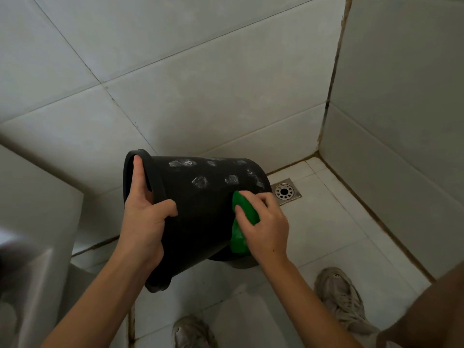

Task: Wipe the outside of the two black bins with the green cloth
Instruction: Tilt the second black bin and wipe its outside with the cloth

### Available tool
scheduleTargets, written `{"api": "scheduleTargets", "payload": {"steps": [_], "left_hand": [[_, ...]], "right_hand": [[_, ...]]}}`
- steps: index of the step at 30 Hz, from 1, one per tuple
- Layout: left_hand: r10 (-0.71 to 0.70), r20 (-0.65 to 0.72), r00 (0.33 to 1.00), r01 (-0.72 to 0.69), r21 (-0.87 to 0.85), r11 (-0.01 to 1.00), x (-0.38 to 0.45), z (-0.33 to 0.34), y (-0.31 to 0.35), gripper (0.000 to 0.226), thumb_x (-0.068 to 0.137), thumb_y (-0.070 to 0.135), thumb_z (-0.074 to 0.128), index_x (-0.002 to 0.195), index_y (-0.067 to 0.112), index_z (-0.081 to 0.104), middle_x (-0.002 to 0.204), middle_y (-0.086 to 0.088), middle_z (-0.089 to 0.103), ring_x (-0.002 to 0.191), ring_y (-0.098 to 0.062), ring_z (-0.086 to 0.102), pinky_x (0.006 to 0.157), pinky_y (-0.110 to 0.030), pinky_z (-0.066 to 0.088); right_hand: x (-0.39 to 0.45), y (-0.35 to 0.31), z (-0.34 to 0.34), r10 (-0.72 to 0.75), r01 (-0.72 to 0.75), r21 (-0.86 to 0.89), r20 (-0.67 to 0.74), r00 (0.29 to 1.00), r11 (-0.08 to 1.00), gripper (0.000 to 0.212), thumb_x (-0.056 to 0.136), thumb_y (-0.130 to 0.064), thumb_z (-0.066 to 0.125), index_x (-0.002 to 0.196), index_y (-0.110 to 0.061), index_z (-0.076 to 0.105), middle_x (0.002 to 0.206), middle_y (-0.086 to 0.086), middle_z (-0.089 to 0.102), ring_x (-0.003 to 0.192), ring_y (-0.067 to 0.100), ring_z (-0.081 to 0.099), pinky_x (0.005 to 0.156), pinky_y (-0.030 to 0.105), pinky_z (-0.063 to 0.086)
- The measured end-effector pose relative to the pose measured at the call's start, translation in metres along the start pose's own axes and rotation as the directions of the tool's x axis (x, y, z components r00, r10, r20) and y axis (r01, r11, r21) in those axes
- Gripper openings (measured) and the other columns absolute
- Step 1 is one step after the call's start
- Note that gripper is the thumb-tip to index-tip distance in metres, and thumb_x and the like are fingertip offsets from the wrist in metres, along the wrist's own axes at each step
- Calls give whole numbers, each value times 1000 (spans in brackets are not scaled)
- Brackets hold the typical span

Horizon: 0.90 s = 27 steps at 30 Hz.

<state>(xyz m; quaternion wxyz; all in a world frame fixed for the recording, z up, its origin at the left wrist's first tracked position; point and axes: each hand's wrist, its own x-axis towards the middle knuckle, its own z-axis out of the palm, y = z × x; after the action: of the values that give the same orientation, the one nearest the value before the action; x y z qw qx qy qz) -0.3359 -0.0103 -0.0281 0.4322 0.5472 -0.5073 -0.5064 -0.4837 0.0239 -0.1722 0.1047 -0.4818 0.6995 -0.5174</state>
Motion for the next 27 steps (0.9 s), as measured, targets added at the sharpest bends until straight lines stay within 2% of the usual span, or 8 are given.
{"api": "scheduleTargets", "payload": {"steps": [2,5,7,10,12,17,23,27], "left_hand": [[3,9,1000,-3,4,1000,-2,1,1,110,75,-29,42,153,44,16,147,5,42,122,-20,52,79,-31,57],[3,23,1000,-4,23,1000,-5,5,-1,111,75,-30,42,153,44,15,138,10,47,116,-16,56,75,-26,59],[3,26,1000,-4,31,1000,-5,8,0,111,75,-30,42,152,44,14,131,15,49,111,-13,57,76,-28,58],[5,18,1000,-5,22,1000,-3,10,3,109,76,-30,41,152,43,15,123,17,51,108,-13,58,78,-32,56],[0,12,1000,0,20,1000,-4,11,4,109,76,-31,40,152,42,16,119,20,52,105,-11,60,79,-31,59],[1,49,999,-4,51,999,-9,11,3,109,77,-30,42,152,44,14,115,24,52,102,-9,60,80,-33,57],[14,42,999,-17,68,998,-7,9,5,108,76,-30,40,152,42,16,115,24,53,90,0,66,73,-22,58],[16,66,998,-21,75,997,-10,13,1,110,76,-30,43,153,44,15,113,26,52,79,9,66,79,-32,57]], "right_hand": [[10,13,-2,119,-120,-25,-29,993,993,33,89,-34,61,119,-23,66,101,-1,59,83,11,54,64,8,30],[22,31,-5,351,-355,-59,-60,934,933,33,92,-30,62,124,-24,63,109,1,60,85,8,48,61,8,24],[22,25,-5,338,-340,-31,-60,939,940,33,91,-29,62,123,-25,63,106,-1,58,84,9,49,62,9,26],[4,5,-1,161,-161,47,-8,987,986,32,88,-33,63,119,-24,66,99,-6,55,82,8,52,64,10,34],[-2,5,-1,101,-101,47,5,995,994,36,87,-40,58,117,-23,67,97,-8,54,81,6,51,65,9,33],[19,31,-8,365,-366,-20,-36,930,930,32,92,-29,62,124,-24,63,108,0,59,85,9,48,62,10,27],[-3,11,-6,136,-137,25,32,990,990,31,89,-25,67,120,-24,65,97,-6,56,81,9,52,65,11,33],[14,27,-7,364,-365,-29,-14,931,931,33,92,-31,61,124,-26,63,110,1,61,85,7,48,62,9,27]]}}
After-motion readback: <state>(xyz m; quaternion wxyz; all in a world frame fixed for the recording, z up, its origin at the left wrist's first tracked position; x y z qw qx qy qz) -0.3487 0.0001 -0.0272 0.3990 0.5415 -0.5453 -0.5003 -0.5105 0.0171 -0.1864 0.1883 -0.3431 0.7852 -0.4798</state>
